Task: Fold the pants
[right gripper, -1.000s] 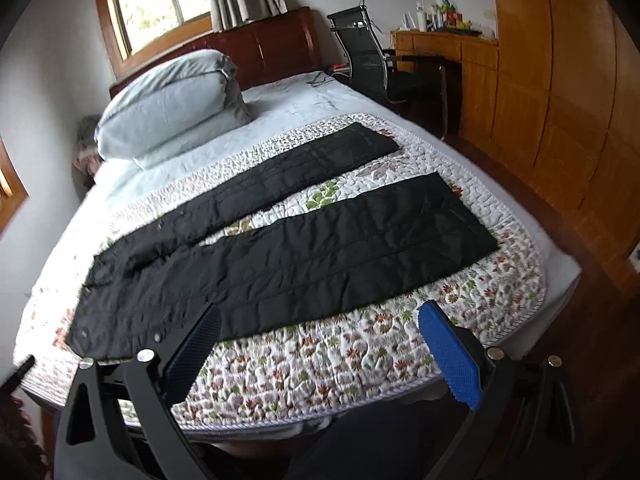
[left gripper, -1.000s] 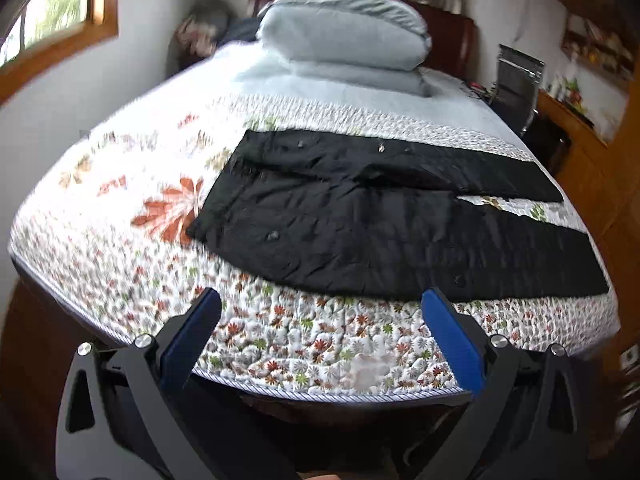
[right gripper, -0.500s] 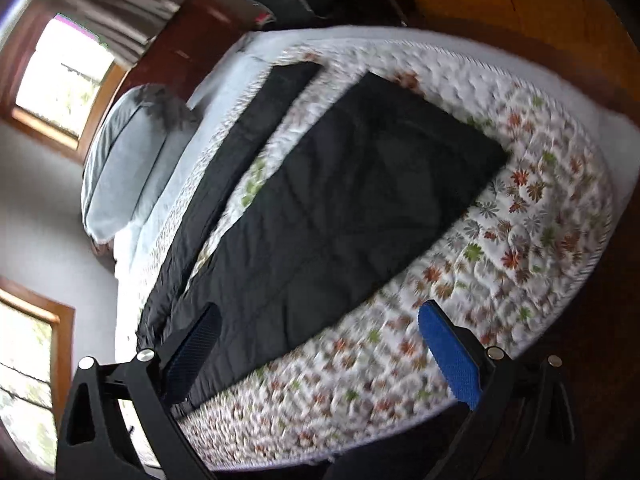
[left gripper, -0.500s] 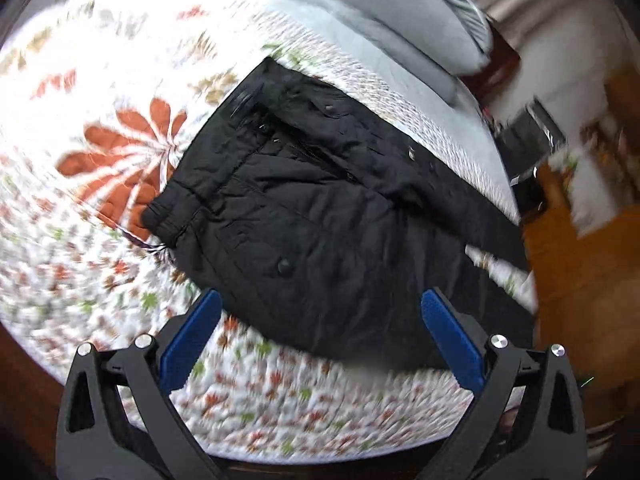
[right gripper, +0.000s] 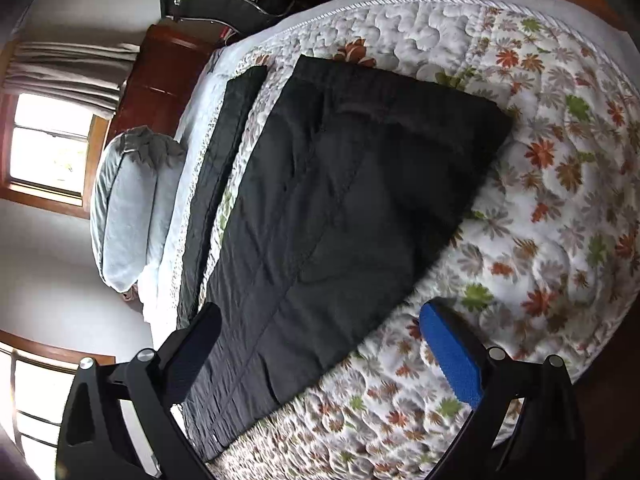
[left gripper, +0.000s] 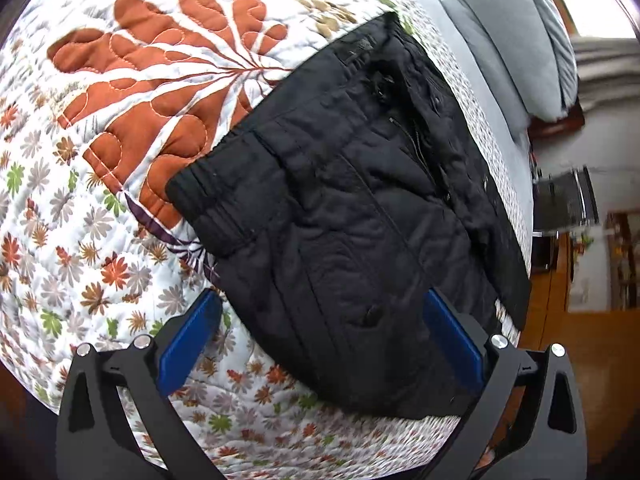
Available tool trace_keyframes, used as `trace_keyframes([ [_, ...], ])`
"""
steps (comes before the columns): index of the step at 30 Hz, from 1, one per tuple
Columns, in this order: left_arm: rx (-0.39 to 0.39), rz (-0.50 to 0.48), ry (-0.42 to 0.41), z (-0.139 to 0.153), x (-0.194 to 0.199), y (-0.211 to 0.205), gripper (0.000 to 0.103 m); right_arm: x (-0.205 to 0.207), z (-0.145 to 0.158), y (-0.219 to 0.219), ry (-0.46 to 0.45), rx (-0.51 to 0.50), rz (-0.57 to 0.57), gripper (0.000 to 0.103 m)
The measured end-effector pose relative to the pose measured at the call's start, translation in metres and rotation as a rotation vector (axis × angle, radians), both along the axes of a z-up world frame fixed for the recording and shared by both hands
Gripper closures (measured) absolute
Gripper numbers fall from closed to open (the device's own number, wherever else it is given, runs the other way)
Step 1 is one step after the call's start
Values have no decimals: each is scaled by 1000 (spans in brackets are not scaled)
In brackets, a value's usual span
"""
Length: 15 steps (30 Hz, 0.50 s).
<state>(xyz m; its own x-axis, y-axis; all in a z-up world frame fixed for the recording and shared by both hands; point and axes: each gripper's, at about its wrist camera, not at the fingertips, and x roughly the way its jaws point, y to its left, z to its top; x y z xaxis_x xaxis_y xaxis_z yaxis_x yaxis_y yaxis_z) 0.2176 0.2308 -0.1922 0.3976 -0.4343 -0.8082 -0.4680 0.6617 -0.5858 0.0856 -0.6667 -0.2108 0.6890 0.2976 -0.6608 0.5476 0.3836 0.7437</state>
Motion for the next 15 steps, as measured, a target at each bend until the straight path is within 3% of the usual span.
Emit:
trace_keyframes([
  [3, -18, 15, -18, 4, 6, 0, 4, 4, -1, -6, -10, 28, -12, 3],
  [7, 23, -26, -36, 8, 14, -13, 4, -2, 1, -17, -61, 82, -56, 3],
  [10, 52, -9, 0, 1, 13, -10, 23, -3, -5, -22, -59, 103, -55, 3],
  [12, 52, 14, -2, 0, 11, -5, 42, -9, -6, -27, -72, 93, -65, 11],
  [14, 65, 15, 10, 0, 9, -1, 54, -12, -7, -30, -68, 66, -66, 28],
  [15, 66, 11, 11, -2, 9, 1, 62, -11, -11, -32, -69, 69, -63, 31],
])
